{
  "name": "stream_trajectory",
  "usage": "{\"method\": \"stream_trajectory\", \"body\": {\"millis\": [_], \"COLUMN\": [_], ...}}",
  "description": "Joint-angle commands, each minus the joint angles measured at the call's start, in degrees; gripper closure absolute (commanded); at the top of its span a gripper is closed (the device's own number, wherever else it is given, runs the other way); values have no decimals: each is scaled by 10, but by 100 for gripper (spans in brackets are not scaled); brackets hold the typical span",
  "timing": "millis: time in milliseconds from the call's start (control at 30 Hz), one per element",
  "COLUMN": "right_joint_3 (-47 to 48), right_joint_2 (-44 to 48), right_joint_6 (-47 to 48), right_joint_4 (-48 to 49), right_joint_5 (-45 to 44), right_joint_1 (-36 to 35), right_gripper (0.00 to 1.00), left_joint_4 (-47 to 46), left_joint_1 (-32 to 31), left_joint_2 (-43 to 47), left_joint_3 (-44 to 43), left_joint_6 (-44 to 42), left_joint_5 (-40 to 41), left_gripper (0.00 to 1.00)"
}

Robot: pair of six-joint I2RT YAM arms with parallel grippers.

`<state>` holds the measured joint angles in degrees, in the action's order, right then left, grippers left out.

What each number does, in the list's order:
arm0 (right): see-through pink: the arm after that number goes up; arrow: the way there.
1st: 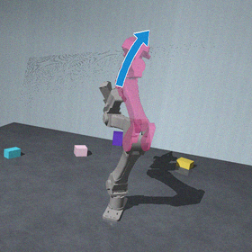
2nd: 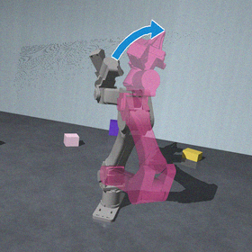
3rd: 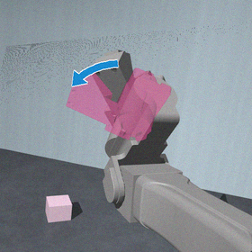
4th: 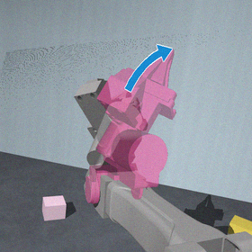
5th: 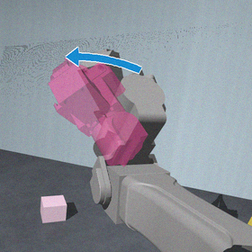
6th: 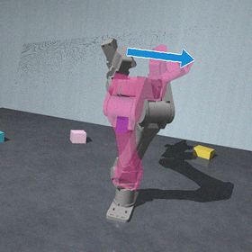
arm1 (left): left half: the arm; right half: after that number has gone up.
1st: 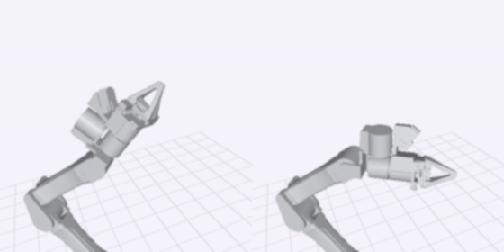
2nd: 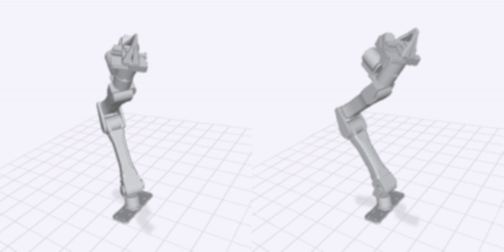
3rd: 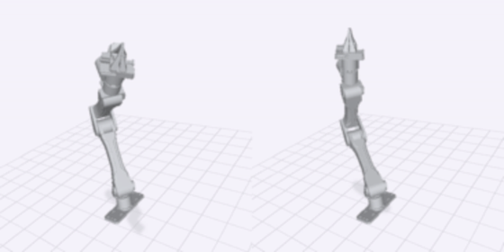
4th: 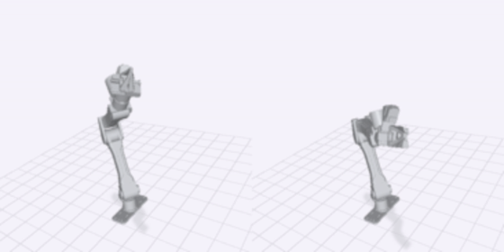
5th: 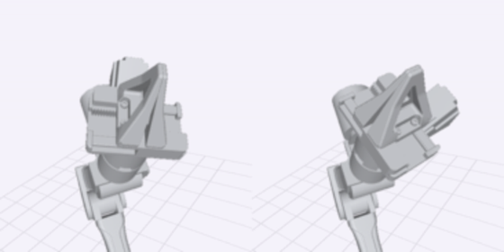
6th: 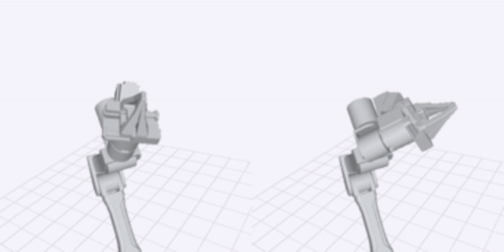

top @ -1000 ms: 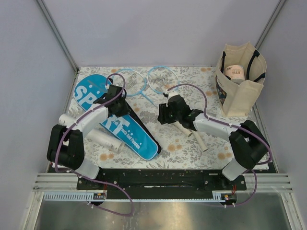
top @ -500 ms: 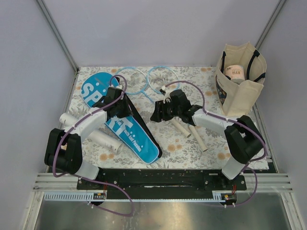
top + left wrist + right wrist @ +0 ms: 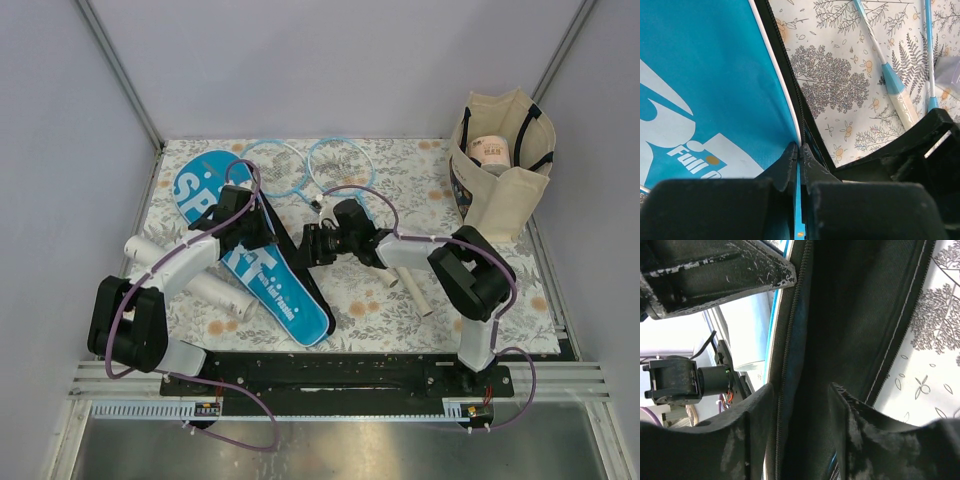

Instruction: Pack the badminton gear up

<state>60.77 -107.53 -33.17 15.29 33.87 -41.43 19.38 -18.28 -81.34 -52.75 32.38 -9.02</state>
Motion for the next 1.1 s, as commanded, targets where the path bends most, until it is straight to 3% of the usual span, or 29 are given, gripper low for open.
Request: {"method": "stream_trajectory", "body": {"millis": [0, 67, 133, 367, 433, 533, 633, 867, 1067], "right_joint_3": [27, 22, 15, 0, -3, 0, 8, 62, 145], "right_joint_2": [-33, -42, -41, -44, -41, -14, 24, 66, 22], "right_joint_6": [-50, -66, -71, -79, -83, -56, -7, 131, 245], "right_joint_4": [69, 83, 86, 86, 89, 44, -21, -192, -291], "right_joint_5": [33, 29, 10, -16, -16, -43, -83, -204, -317], "right_joint_1": [-8, -8, -8, -7, -7, -6, -1, 29, 35], "right_gripper": [54, 75, 89, 99, 95, 69, 55, 48, 44], "left_joint_4": [-47, -44, -36, -8, 12, 40, 42, -12, 6], "left_joint_1": [-2, -2, -2, -1, -1, -1, 0, 1, 2], "left_joint_2": [33, 39, 40, 36, 36, 38, 45, 80, 87], "left_joint_3": [0, 2, 1, -9, -17, -24, -18, 16, 12], "left_joint_6": [8, 8, 3, -16, -20, -24, -25, -23, -23], "left_joint_5": [-21, -18, -14, -8, 10, 59, 70, 15, 20], "left_gripper": [100, 100, 100, 100, 100, 100, 100, 100, 100]}}
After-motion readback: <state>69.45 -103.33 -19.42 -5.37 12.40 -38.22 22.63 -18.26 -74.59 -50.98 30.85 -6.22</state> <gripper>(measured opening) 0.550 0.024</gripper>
